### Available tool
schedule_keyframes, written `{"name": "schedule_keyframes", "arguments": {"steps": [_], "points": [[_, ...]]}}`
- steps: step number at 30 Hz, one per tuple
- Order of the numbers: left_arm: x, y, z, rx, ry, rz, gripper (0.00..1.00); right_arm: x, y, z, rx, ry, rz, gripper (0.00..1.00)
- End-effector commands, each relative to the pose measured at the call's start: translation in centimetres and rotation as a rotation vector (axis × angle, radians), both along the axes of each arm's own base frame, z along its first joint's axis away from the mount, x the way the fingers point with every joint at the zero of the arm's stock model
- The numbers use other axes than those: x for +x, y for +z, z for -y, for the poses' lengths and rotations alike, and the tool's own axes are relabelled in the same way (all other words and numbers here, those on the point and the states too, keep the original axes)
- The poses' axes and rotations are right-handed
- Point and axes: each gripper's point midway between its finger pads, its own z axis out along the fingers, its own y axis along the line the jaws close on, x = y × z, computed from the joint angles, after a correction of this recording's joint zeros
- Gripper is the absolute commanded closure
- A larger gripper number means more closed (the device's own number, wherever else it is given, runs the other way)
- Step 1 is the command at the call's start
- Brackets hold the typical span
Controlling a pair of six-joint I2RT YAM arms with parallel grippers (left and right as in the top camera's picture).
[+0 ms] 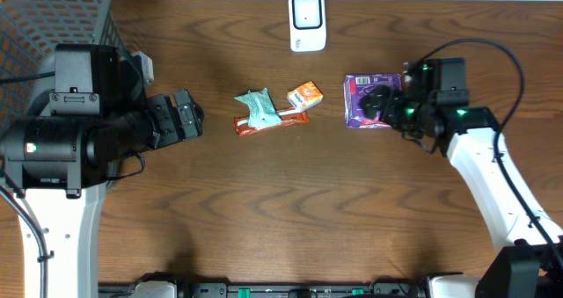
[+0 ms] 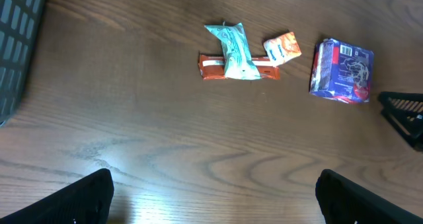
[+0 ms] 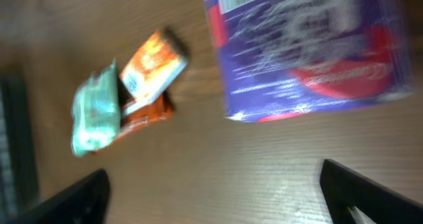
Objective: Scan the item barcode
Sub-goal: 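Reach the right gripper left toward the orange packet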
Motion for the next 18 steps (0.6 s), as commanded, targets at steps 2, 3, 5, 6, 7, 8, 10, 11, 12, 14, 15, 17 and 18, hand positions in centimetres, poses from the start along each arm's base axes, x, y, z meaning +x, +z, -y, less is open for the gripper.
{"name": "schedule_keyframes", "arguments": {"steps": [2, 3, 5, 6, 7, 8, 10, 11, 12, 14, 15, 17, 18], "points": [[0.1, 0.5, 0.2, 0.001, -0.013, 0.016, 0.02, -1.7, 0.3, -4.6, 0.068, 0.123, -0.028, 0.01], [0.1, 0.5, 0.2, 0.001, -0.013, 0.016, 0.02, -2.0, 0.2, -5.5, 0.074, 0.135, -0.037, 0.01], [0.1, 0.5, 0.2, 0.001, -0.013, 0.016, 0.02, -2.7, 0.1, -7.0, 0.086, 0.154, -0.055, 0.01], [0.1, 0.5, 0.2, 0.001, -0.013, 0.016, 0.02, -3.0, 0.2, -7.8, 0.088, 0.174, -0.054, 0.01], [0.1, 0.5, 0.2, 0.001, -0.013, 0.016, 0.02, -3.2, 0.3, -8.4, 0.089, 0.191, -0.047, 0.01], [0.1, 0.5, 0.2, 0.001, -0.013, 0.016, 0.02, -3.3, 0.4, -9.0, 0.091, 0.206, -0.038, 0.01], [0.1, 0.5, 0.2, 0.000, -0.013, 0.017, 0.02, -3.3, 0.8, -10.0, 0.097, 0.231, -0.013, 0.01], [0.1, 0.5, 0.2, 0.001, -0.013, 0.016, 0.02, -3.2, 0.9, -10.4, 0.100, 0.241, -0.002, 0.01], [0.1, 0.5, 0.2, 0.001, -0.013, 0.016, 0.02, -3.2, 1.1, -10.8, 0.103, 0.252, 0.011, 0.01], [0.1, 0.5, 0.2, 0.001, -0.013, 0.016, 0.02, -3.2, 1.1, -11.2, 0.097, 0.260, 0.020, 0.01], [0.1, 0.5, 0.2, 0.001, -0.013, 0.016, 0.02, -3.2, 1.0, -11.1, 0.082, 0.255, 0.024, 0.01], [0.1, 0.5, 0.2, 0.000, -0.013, 0.017, 0.02, -3.1, 0.8, -11.0, 0.053, 0.245, 0.031, 0.01], [0.1, 0.5, 0.2, 0.001, -0.013, 0.016, 0.02, -3.0, 0.7, -11.0, 0.041, 0.240, 0.034, 0.01]]}}
